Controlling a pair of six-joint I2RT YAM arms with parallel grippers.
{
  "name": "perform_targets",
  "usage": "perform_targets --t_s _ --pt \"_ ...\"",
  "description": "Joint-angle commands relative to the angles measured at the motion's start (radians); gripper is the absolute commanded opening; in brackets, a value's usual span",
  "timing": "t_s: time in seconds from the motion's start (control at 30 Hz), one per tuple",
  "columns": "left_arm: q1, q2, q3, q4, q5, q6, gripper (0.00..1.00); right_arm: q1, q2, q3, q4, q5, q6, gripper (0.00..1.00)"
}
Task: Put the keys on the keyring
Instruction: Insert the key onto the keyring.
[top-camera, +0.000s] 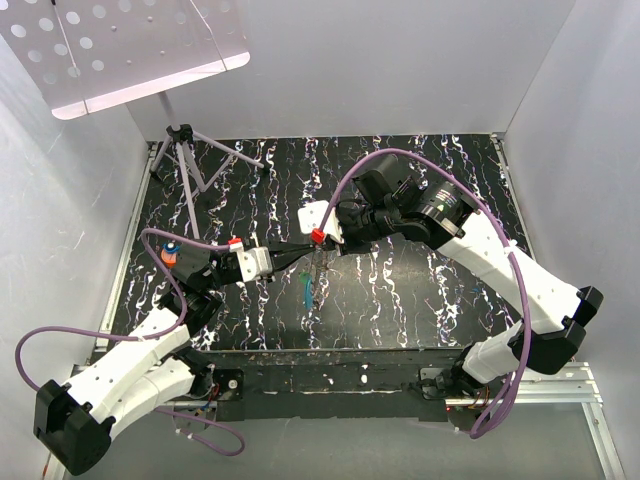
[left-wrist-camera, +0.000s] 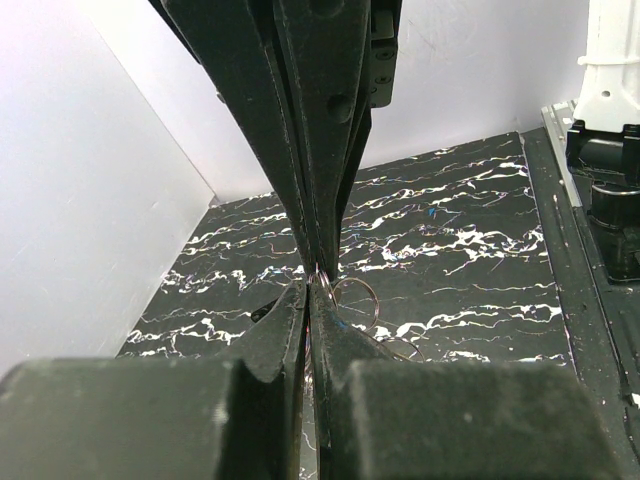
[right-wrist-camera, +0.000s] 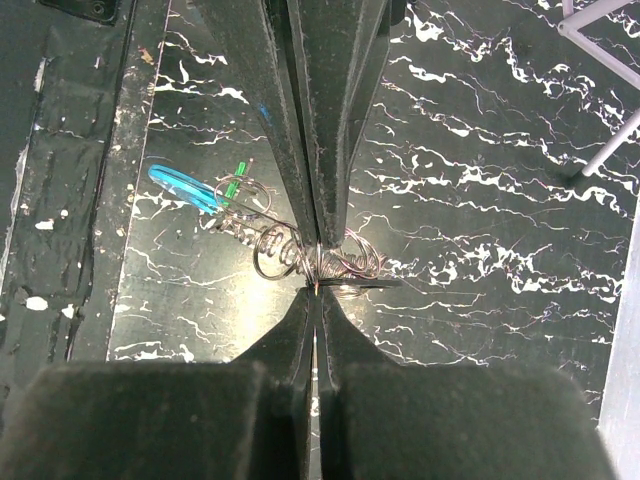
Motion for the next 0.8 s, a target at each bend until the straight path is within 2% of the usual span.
perform_targets --t_s 0.0,0.77 --pt "0.000 0.002 -0.006 0.032 0.016 -0.003 0.00 0.008 0.002 0.057 0.059 -0.020 0.026 0.01" --pt "0.000 0.008 -0.003 0.032 0.026 0.000 0.00 0.008 0.012 0.066 0.063 -0.037 0.052 0.01"
